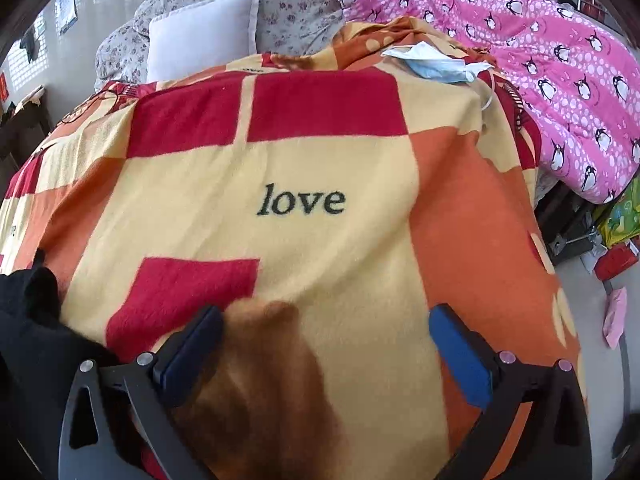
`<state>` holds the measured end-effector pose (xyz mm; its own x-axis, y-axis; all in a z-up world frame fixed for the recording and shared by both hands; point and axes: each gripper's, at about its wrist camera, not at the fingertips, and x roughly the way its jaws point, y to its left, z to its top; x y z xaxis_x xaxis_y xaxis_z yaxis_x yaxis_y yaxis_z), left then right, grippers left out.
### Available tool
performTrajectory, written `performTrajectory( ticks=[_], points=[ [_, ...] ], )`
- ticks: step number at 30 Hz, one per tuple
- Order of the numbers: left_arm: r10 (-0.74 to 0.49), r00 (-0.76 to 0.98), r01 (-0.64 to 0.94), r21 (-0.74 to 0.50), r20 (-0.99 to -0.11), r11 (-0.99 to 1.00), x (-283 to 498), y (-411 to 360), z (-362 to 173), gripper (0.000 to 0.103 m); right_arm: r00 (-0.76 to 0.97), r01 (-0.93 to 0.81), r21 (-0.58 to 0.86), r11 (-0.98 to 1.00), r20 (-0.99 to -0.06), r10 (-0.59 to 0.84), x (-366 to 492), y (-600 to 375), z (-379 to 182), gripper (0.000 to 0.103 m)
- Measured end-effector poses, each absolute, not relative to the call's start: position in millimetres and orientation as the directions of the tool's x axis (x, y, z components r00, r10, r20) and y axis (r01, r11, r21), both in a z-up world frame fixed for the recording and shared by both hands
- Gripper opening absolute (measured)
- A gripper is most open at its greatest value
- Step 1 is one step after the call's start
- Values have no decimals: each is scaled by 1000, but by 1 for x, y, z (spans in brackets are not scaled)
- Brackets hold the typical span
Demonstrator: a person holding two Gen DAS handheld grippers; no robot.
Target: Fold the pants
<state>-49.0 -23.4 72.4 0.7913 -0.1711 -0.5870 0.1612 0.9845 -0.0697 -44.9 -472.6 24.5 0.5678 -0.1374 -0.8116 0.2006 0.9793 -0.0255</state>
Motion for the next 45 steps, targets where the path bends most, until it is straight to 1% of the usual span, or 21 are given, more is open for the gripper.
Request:
performTrajectory(
  ticks=[9,14,17,23,29,33,37,40,45],
  points=[
    [-181,791,158,-89,-585,983,-45,-21,81,83,567,200,-28,979,-812,-139,-44,-472,25,102],
    [-234,806,181,-151,-544,972,-53,-21,94,83,567,200,-28,979,-812,-139,-44,-472,25,102],
    [-289,807,215,-199,-516,956,-60,-20,103,83,567,200,-28,979,-812,-140,-44,-472,24,102],
    [-346,793,291,-186,-502,938,-69,-19,106,83,567,200,-29,979,-812,-140,-44,-472,24,102],
    [-302,808,284,-114,-506,952,-74,-24,94,83,567,200,-29,979,-812,-140,-44,-472,24,102],
    [-224,827,231,-51,-515,972,-73,-29,87,83,567,201,-29,979,-812,-140,-44,-472,24,102],
    [-214,825,218,-53,-524,974,-73,-30,83,83,567,201,-29,979,-812,-140,-44,-472,24,102],
    [-181,840,199,-19,-512,980,-74,-34,83,83,567,201,-29,979,-812,-140,-44,-472,24,102],
    [-146,842,190,33,-519,981,-74,-43,79,83,567,201,-29,979,-812,-140,-43,-472,24,102]
  ],
)
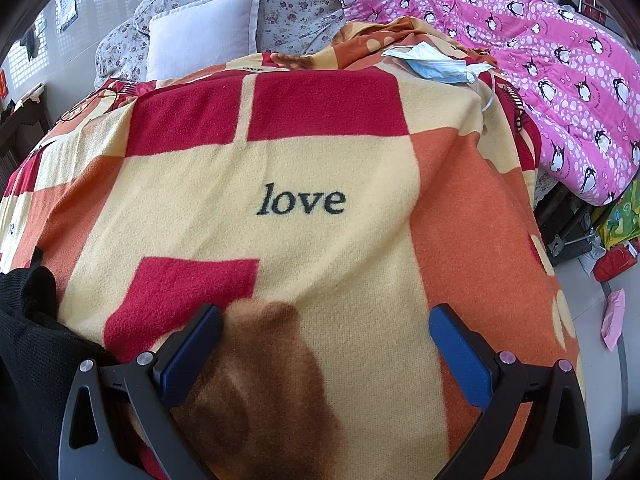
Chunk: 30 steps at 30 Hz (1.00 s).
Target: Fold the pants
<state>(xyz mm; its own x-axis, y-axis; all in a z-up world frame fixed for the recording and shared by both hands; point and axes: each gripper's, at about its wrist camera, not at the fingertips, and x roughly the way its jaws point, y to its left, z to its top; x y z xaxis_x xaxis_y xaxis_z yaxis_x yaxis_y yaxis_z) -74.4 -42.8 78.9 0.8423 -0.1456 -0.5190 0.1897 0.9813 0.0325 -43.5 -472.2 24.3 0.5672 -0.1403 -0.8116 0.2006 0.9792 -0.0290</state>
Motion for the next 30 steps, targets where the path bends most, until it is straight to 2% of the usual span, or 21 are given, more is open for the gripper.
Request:
performTrajectory(
  ticks=[3,6,17,24,30],
  points=[
    [-101,851,168,85,-515,982,-76,-45,74,83,567,201,-29,979,-812,-140,-44,-472,25,102],
    [-109,834,174,70,-541,982,-71,-46,69,83,567,201,-29,979,-812,-140,-44,-472,24,102],
    [-79,835,144,78,-545,986,-68,-49,65,83,567,201,-29,979,-811,-141,-44,-472,25,102],
    [-32,828,126,130,-559,983,-65,-52,57,84,567,201,-29,979,-811,-141,-44,-472,24,102],
    [-47,807,100,58,-589,993,-59,-50,56,87,567,201,-29,979,-811,-141,-43,-472,24,102]
  ],
)
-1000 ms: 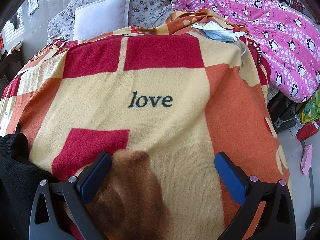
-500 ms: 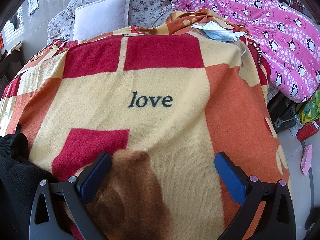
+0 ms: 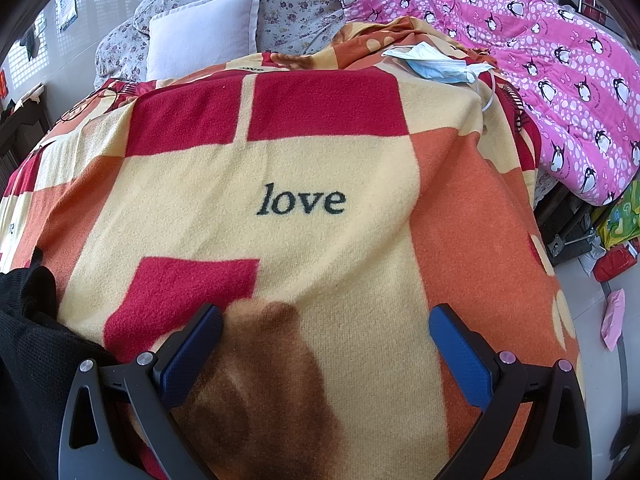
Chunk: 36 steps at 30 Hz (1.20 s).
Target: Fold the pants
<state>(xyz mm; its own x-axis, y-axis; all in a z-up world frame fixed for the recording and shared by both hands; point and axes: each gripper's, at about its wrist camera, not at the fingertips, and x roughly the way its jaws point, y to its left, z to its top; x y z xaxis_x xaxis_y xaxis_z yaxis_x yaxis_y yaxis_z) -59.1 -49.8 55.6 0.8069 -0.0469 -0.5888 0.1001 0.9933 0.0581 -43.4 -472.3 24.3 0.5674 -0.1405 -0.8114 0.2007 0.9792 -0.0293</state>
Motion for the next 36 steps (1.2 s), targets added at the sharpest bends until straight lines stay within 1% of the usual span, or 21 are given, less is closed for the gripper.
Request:
performTrajectory(
  ticks=[3,6,12,16,20,21,22,25,26,32,36],
  points=[
    [-46,793,71,17,-607,997,-58,-45,55,88,567,201,-29,979,-811,-141,-44,-472,24,102],
    [-29,783,56,25,-621,998,-58,-46,52,88,567,201,-29,979,-811,-141,-43,-472,24,102],
    [-7,729,56,50,-684,997,-56,-59,43,88,568,201,-29,979,-811,-141,-44,-472,24,102],
    [-46,694,85,18,-719,996,-55,-59,41,88,568,201,-29,979,-811,-141,-44,-472,24,102],
    [-134,645,94,-96,-752,991,-48,-44,36,88,568,201,-29,979,-811,-141,-44,-472,24,102],
    [-140,637,100,-98,-758,990,-47,-43,36,88,568,201,-30,979,-811,-141,-44,-472,24,102],
    [-140,639,108,-92,-757,990,-47,-43,37,88,568,201,-29,979,-811,-141,-44,-472,24,102],
    [-83,673,91,-29,-735,995,-49,-40,44,88,567,201,-29,979,-811,-141,-44,-472,25,102],
    [-87,675,91,-34,-733,995,-48,-38,45,88,568,201,-29,979,-811,-141,-44,-472,24,102],
    [-194,643,123,-150,-741,981,-45,-28,51,88,567,201,-30,979,-811,-141,-44,-472,25,102],
    [-247,632,166,-184,-734,969,-50,-29,56,88,568,201,-30,979,-811,-141,-44,-472,24,102]
  ],
)
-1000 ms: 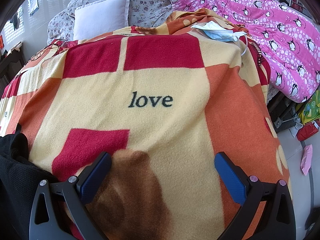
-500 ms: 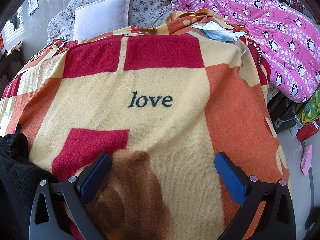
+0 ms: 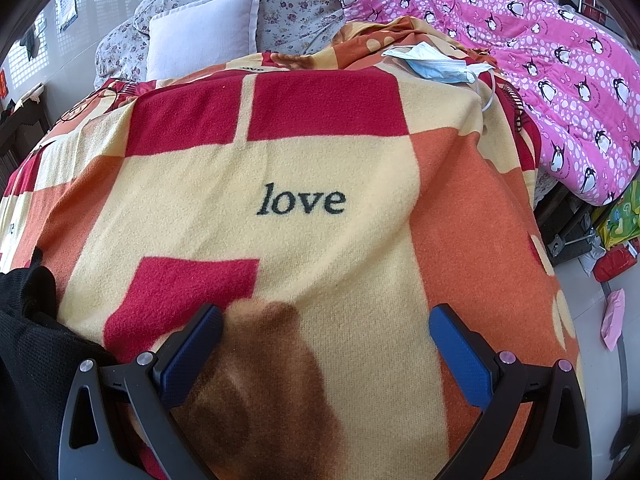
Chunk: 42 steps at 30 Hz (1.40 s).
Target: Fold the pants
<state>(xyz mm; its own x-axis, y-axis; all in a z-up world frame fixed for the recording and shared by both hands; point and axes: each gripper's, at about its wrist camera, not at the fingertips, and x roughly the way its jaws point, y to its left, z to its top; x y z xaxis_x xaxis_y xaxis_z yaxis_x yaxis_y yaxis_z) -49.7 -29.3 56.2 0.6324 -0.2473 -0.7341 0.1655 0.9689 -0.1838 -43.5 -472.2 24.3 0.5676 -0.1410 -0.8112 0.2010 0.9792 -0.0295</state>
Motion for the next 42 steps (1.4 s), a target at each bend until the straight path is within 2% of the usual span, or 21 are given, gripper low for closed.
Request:
performTrajectory(
  ticks=[5,10,18,23,37,42],
  points=[
    [-343,632,197,-285,-694,938,-54,-25,66,88,568,201,-30,979,-811,-141,-44,-472,25,102],
    [-374,661,194,-334,-650,922,-60,-24,72,88,568,201,-30,979,-811,-141,-44,-472,24,102],
    [-377,617,237,-293,-691,926,-68,-46,69,88,568,201,-30,979,-811,-141,-44,-472,24,102],
    [-366,645,214,-302,-671,929,-72,-47,69,88,568,201,-30,979,-811,-141,-44,-472,25,102],
    [-236,734,152,-185,-637,971,-77,-37,72,88,568,201,-30,979,-811,-141,-43,-472,24,102],
    [-240,740,175,-165,-628,971,-81,-46,74,88,568,201,-30,979,-811,-141,-43,-472,24,102]
  ],
)
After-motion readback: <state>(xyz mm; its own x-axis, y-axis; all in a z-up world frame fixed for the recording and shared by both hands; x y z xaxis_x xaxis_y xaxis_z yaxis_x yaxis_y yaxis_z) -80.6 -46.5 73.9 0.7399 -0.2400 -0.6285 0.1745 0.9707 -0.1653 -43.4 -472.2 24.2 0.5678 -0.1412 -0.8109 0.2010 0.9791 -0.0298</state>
